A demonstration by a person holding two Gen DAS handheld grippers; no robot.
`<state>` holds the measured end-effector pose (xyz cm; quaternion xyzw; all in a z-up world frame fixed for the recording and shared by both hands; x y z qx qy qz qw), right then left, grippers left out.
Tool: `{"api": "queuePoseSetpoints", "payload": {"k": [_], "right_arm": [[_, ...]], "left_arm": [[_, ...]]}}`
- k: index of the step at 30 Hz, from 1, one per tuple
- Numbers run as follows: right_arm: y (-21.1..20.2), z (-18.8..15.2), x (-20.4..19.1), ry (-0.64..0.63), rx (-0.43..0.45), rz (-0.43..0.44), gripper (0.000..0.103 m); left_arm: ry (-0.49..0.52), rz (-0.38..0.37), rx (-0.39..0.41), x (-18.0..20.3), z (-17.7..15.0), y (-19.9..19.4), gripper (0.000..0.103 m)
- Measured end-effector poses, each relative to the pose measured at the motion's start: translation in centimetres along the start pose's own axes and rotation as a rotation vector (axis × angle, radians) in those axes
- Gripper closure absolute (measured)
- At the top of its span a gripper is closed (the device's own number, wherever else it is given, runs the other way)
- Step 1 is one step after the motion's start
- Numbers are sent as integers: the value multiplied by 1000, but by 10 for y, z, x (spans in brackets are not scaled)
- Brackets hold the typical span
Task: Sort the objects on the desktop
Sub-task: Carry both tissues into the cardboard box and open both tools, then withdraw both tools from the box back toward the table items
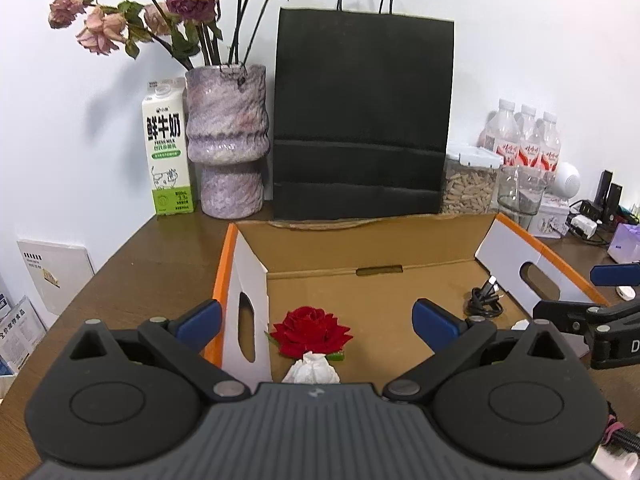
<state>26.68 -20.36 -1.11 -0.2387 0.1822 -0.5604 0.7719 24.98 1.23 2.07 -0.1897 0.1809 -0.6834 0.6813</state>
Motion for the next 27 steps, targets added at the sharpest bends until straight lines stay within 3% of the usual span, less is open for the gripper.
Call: {"api": "queuePoseSetpoints", "payload": {"k": [12,27], "right_arm": [[-45,-8,-14,-26,53,8,0],[-100,-62,-27,-27,2,-17,0]], "left_arm": [[3,38,37,-16,-2,-35,0],[1,114,-10,-48,-45,-88,0]]}}
Point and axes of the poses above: each gripper's, at about its wrist camera, not at the fingertips, and y roughly the way its jaws point, x to its right, z to its top, the point moved 2 cm from there along y, roughly the way its jaws point, and after that the axes turned 2 degrees about -x, right-handed, at the moved point
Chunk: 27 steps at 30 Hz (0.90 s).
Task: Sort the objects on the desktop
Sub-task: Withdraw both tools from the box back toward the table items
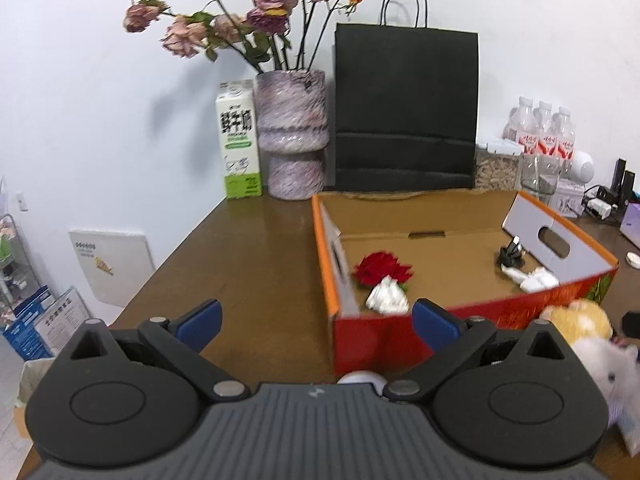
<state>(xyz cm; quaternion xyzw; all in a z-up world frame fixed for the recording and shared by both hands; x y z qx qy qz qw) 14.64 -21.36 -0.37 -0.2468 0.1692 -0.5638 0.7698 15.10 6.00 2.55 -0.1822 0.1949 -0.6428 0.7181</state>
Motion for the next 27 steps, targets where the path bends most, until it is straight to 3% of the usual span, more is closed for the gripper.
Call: {"api": "queuePoseSetpoints", "payload": {"k": [15,27], "right_arm": [[-42,-66,5,74,-72,-60,0],[-46,-96,-5,91,-138,-22,0]], "left_arm": [[-17,-3,-76,-12,-56,-37,0],[-35,12,-116,-18,-78,-47,0]]}}
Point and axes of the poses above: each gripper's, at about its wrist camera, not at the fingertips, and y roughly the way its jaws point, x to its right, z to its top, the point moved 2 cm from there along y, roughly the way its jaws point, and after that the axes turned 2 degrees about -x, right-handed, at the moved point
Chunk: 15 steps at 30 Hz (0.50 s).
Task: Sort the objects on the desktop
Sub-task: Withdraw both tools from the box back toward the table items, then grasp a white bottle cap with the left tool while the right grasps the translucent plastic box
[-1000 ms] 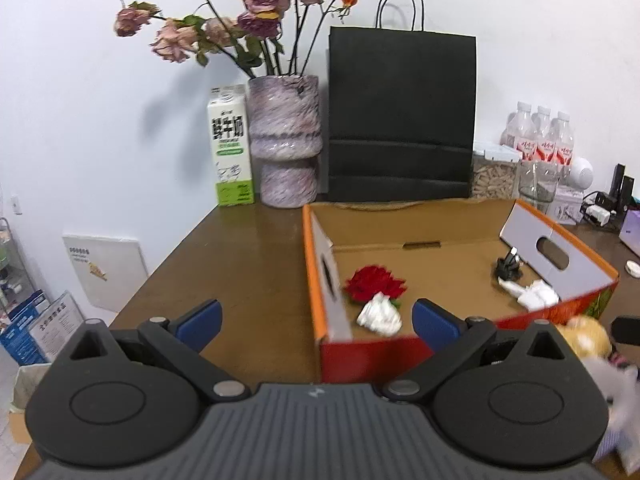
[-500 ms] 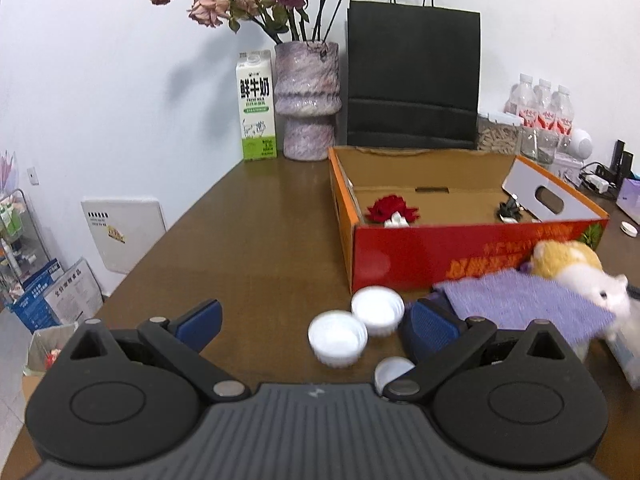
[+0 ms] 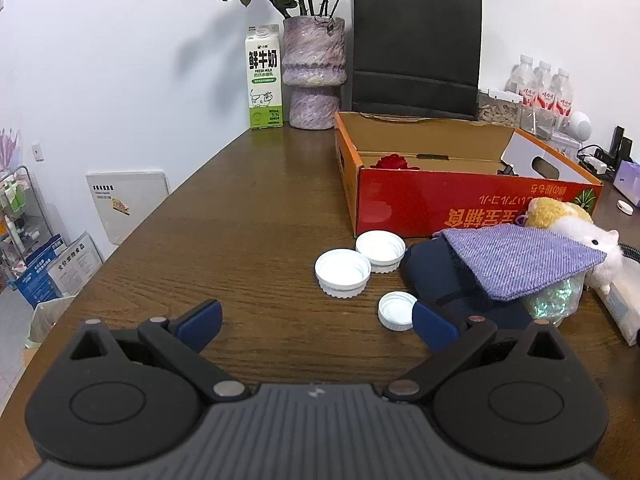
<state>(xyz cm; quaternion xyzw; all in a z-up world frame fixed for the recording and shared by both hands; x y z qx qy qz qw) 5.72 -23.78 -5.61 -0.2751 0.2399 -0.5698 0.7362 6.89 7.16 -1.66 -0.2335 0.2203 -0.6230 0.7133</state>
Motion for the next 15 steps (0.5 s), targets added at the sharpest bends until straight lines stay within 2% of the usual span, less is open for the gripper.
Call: {"api": "queuePoseSetpoints", "payload": {"k": [4,10,15], "right_arm": [[11,6,-7,-2,2,15,1],[30,19,-4,-1,-11,-26,2],[38,23,5,21,-13,-41,8]], "left_arm": [[0,3,-1,-2,-3,0,0],[4,9,-14,-4,-5,6,0],[24,5,-28,0,-6,13,0]]}}
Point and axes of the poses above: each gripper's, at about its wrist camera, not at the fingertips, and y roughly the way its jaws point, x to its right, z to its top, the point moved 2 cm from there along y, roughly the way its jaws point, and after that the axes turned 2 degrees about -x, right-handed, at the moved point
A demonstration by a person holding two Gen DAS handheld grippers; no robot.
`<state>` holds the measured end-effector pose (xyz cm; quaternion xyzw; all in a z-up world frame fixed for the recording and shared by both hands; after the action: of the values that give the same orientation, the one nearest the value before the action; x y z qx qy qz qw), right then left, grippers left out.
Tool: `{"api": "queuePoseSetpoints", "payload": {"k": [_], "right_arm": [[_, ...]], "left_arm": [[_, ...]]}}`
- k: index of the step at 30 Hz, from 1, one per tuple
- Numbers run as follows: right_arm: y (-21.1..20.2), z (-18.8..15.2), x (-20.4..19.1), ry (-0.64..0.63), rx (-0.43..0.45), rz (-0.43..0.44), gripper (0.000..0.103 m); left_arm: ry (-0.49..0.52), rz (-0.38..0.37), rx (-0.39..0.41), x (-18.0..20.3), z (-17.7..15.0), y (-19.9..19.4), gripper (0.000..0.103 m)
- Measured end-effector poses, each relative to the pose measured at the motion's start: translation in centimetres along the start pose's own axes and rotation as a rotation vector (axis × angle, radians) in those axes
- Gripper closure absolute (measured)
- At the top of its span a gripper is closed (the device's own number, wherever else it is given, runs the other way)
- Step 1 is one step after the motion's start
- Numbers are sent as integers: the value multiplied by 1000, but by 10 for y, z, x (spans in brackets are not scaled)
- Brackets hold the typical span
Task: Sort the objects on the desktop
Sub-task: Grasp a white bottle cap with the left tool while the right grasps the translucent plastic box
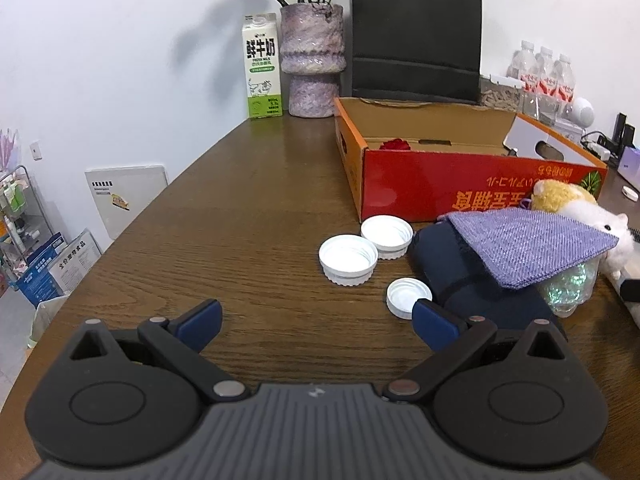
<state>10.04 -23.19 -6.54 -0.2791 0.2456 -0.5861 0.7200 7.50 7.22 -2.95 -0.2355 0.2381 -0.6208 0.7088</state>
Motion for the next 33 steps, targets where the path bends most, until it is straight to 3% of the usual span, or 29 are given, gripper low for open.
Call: {"api": "queuePoseSetpoints", "payload": {"k": [15,33], "right_arm": [[8,-3,2,42,-12,44,23],[19,2,-10,-10,-2,9,24]], "left_arm": [[84,-40,-16,19,5,17,3],[107,-140,-18,34,11,30,61]]}}
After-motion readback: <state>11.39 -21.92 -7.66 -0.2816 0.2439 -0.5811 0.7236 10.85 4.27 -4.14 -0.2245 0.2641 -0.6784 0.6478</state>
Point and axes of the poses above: each gripper's, at about its wrist camera, not at the fingertips, and y roughly the way its jaws point, x to its right, z to its top, the point moved 2 cm from there along y, roughly the way its jaws point, and after that the axes turned 2 degrees about -x, right-handed, at the moved point
